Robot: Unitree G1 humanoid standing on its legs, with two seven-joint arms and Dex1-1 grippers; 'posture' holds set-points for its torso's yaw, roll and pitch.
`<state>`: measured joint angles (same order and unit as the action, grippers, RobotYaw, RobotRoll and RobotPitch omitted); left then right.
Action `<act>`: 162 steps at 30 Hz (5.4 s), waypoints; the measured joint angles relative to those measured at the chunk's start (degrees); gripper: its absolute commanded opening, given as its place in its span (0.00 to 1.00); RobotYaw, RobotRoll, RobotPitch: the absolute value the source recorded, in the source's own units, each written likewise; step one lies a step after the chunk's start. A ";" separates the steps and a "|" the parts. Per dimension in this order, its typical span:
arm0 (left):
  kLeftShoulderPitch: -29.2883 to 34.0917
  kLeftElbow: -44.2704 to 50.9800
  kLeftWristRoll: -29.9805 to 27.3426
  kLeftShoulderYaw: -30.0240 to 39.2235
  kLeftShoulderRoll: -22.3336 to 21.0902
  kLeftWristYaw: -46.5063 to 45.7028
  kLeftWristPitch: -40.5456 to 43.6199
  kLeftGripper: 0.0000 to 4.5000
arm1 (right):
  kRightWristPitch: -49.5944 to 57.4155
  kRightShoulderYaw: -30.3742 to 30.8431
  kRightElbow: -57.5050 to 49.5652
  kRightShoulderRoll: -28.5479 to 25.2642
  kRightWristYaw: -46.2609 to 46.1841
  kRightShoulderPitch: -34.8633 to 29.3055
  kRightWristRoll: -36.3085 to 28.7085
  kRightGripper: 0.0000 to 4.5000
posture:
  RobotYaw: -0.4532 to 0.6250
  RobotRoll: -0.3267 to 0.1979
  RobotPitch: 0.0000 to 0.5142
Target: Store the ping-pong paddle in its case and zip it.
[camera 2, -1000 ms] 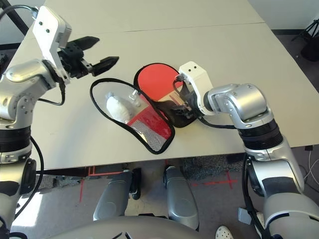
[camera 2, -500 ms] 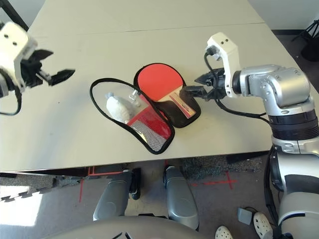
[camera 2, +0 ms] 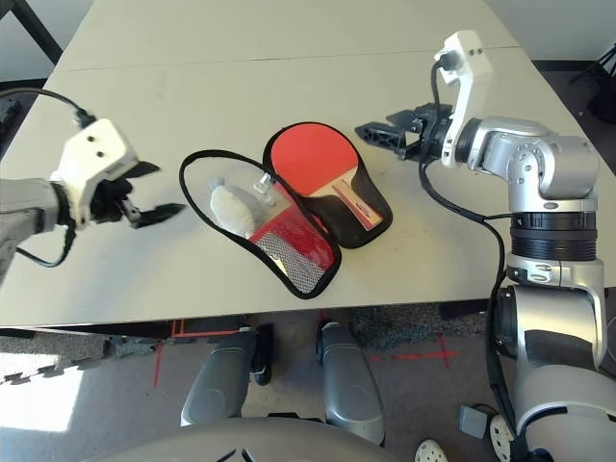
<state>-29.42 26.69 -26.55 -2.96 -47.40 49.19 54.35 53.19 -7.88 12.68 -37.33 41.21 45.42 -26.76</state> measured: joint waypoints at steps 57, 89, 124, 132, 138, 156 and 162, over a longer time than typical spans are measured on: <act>-6.03 -5.65 10.98 -11.18 13.91 -9.48 -9.45 1.00 | 17.25 9.35 8.80 -3.19 17.70 -3.48 -0.13 0.85 | 0.49 0.62 0.42; -5.57 -7.61 12.58 -11.64 15.03 -8.92 -11.88 1.00 | 38.36 -13.37 -9.02 -1.50 0.20 -19.37 -16.81 0.01 | 0.45 0.62 0.45; -5.33 -9.30 13.19 -11.57 15.21 -8.08 -13.09 1.00 | 38.07 -14.89 -16.26 -11.93 -21.60 -29.54 -47.27 0.24 | 0.45 0.62 0.46; -5.38 -9.65 13.15 -10.50 14.60 -7.64 -13.12 1.00 | 14.39 -4.33 -12.24 -30.22 7.05 -27.02 -28.50 0.90 | 0.44 0.62 0.43; -6.11 -10.07 13.05 -8.89 13.45 -6.94 -13.17 1.00 | -15.27 11.17 2.14 -26.75 27.85 -11.48 -6.85 1.00 | 0.46 0.62 0.43; -5.86 -6.92 7.30 -1.36 7.81 -3.80 -6.55 1.00 | -48.50 21.79 39.70 -0.37 44.89 11.80 19.13 1.00 | 0.52 0.62 0.46; -2.92 -3.74 1.91 1.81 2.72 0.21 -3.55 1.00 | -53.64 21.30 43.78 2.77 42.77 11.96 22.53 1.00 | 0.53 0.62 0.46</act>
<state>-32.34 22.96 -24.64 -1.15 -44.68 49.41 50.80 -0.45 13.42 56.46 -34.56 83.98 57.39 -4.22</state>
